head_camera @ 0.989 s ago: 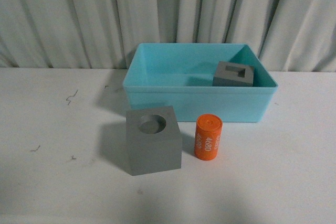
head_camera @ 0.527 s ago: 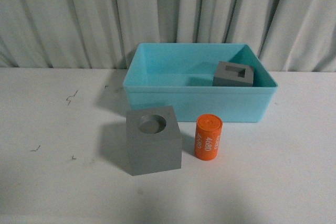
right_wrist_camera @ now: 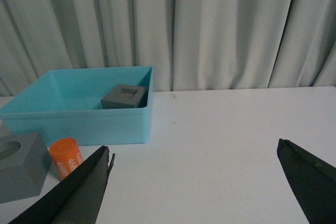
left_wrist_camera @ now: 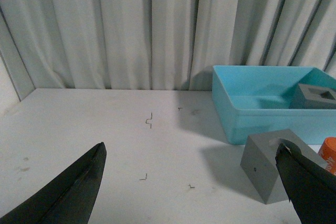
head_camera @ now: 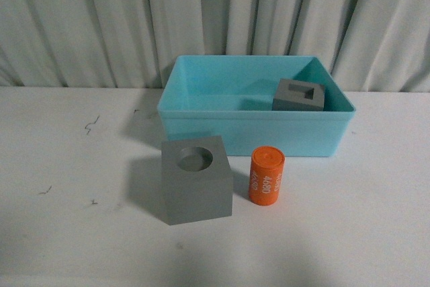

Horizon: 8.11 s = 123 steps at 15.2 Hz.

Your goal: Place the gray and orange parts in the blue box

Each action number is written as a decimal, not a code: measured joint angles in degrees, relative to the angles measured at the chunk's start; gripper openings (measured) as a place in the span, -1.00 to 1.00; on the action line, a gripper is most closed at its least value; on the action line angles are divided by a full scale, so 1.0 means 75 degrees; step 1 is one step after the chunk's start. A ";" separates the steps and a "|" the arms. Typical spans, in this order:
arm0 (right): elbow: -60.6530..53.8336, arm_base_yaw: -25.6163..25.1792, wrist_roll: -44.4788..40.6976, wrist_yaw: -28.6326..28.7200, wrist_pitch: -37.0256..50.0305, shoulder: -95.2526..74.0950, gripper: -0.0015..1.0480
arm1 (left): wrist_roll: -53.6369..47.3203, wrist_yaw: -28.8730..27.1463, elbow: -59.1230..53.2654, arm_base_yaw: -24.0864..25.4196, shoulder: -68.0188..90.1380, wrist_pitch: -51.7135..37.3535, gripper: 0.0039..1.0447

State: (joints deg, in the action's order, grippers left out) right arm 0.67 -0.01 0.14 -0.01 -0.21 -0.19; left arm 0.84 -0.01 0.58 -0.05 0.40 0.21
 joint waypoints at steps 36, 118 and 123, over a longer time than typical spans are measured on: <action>0.0000 0.0000 0.0000 -0.0006 0.0000 0.0000 0.87 | 0.3083 -0.0391 0.3413 -0.0370 0.7053 0.0766 0.88; 0.0000 0.0000 0.0000 -0.0006 0.0000 0.0000 0.87 | 0.3611 -0.1883 0.7067 -0.2288 1.1794 -0.0017 -0.61; 0.0000 0.0000 0.0000 -0.0006 0.0000 0.0000 0.87 | 0.3159 -0.1588 1.0220 -0.2754 1.3647 0.0052 -0.61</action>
State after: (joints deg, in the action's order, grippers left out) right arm 0.67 -0.01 0.14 -0.05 -0.21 -0.19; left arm 24.53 -11.92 77.23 -20.71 102.76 0.60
